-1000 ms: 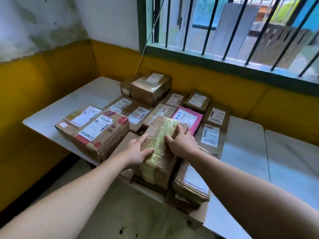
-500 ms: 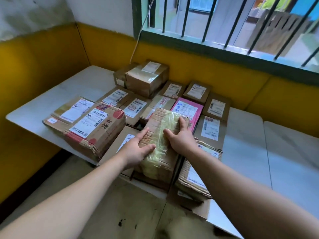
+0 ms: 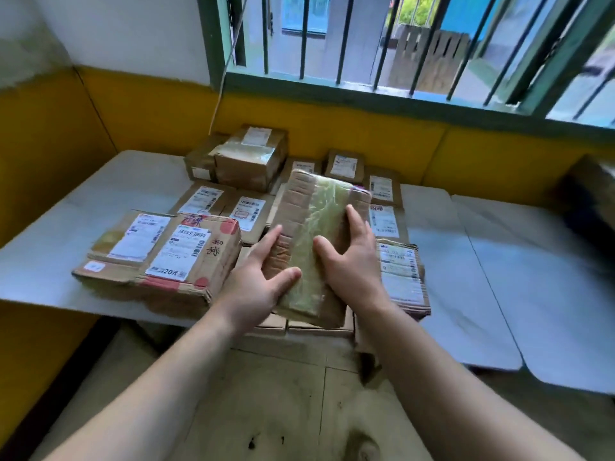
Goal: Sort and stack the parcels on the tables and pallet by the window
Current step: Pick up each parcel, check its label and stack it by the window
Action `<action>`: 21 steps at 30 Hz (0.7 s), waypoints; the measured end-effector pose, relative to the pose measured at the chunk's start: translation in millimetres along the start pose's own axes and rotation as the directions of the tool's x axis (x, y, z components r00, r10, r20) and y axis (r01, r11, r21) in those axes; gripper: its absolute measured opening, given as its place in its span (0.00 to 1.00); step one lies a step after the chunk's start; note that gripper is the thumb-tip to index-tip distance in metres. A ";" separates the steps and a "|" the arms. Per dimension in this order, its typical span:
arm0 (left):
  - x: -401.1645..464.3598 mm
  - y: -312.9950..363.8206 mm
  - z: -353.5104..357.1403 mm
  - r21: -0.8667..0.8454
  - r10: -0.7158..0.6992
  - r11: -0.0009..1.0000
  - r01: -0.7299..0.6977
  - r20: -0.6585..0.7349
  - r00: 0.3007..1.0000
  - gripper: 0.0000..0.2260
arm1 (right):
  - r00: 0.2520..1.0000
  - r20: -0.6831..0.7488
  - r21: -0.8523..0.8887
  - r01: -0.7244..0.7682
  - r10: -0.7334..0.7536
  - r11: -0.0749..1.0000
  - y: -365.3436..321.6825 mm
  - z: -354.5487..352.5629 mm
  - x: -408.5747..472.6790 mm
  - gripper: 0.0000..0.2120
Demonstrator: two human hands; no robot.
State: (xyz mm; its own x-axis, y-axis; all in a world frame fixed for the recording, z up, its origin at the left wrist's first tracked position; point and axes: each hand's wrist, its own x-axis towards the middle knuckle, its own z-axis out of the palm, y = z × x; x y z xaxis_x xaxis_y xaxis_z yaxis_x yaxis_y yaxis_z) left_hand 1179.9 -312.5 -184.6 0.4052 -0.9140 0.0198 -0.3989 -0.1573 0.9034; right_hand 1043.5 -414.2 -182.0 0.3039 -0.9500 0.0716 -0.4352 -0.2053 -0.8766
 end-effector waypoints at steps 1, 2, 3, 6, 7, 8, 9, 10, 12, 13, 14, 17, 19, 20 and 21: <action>-4.1 6.4 -1.1 -0.005 0.037 0.999 -0.036 0.007 0.999 0.31 | 0.999 -0.046 0.002 0.006 -0.006 1.000 -5.3 -6.6 -7.8 0.36; -8.1 13.7 -0.7 -0.001 0.074 0.997 -0.074 0.013 0.997 0.31 | 0.996 -0.088 0.006 0.011 -0.010 1.000 -9.9 -14.6 -15.0 0.36; -12.0 22.8 1.5 0.008 0.108 0.994 -0.109 0.024 0.994 0.31 | 0.992 -0.128 0.014 0.017 -0.015 1.000 -14.2 -24.7 -22.1 0.36; -21.6 52.9 16.3 -0.033 0.205 0.979 -0.203 0.080 0.976 0.31 | 0.964 -0.263 0.047 0.054 -0.040 0.997 -21.2 -62.9 -43.1 0.35; -24.9 64.0 24.6 -0.069 0.237 0.971 -0.230 0.107 0.966 0.31 | 0.952 -0.302 0.052 0.061 -0.042 0.997 -21.6 -78.1 -51.4 0.34; -29.1 75.9 34.4 -0.097 0.267 0.962 -0.256 0.136 0.954 0.32 | 0.940 -0.339 0.053 0.060 -0.038 0.997 -20.0 -94.0 -59.9 0.34; -33.2 86.8 46.2 -0.113 0.292 0.955 -0.276 0.169 0.941 0.32 | 0.927 -0.374 0.053 0.057 -0.033 0.997 -17.9 -111.1 -69.1 0.34; -38.3 98.9 59.3 -0.129 0.308 0.949 -0.286 0.201 0.930 0.32 | 0.912 -0.409 0.052 0.050 -0.025 0.997 -13.9 -129.0 -78.3 0.34; -49.3 121.9 90.8 -0.168 0.332 0.940 -0.296 0.259 0.907 0.32 | 0.880 -0.475 0.035 0.033 -0.012 0.999 -3.9 -167.4 -98.9 0.33; -54.9 133.0 109.2 -0.174 0.351 0.934 -0.312 0.287 0.891 0.32 | 0.865 -0.502 0.020 0.016 -0.004 1.000 2.5 -187.9 -110.1 0.33; -61.5 145.9 128.7 -0.173 0.375 0.926 -0.335 0.317 0.871 0.32 | 0.850 -0.527 0.010 -0.006 0.010 1.000 9.9 -209.3 -122.0 0.33; -87.0 185.8 195.4 -0.165 0.420 0.907 -0.387 0.406 0.812 0.32 | 0.790 -0.610 0.014 -0.073 0.067 0.997 35.9 -278.4 -162.9 0.32; -110.7 213.4 242.0 -0.178 0.465 0.883 -0.434 0.461 0.756 0.32 | 0.721 -0.687 0.016 -0.114 0.093 0.993 54.9 -324.8 -193.5 0.32; -123.6 226.6 265.3 -0.196 0.491 0.867 -0.457 0.487 0.722 0.32 | 0.681 -0.725 0.012 -0.133 0.100 0.991 65.1 -347.0 -208.9 0.32; -136.3 238.3 288.8 -0.212 0.513 0.853 -0.478 0.511 0.690 0.32 | 0.639 -0.762 0.004 -0.151 0.101 0.988 75.3 -368.6 -225.2 0.33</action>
State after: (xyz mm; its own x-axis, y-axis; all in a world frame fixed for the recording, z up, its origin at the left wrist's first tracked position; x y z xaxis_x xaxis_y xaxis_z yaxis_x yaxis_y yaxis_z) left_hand 792.0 -333.4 -95.8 -0.3454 -0.9021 0.2588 -0.3592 0.3819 0.8516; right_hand 629.9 -302.4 -88.7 -0.4956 -0.8075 0.3199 -0.4726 -0.0583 -0.8793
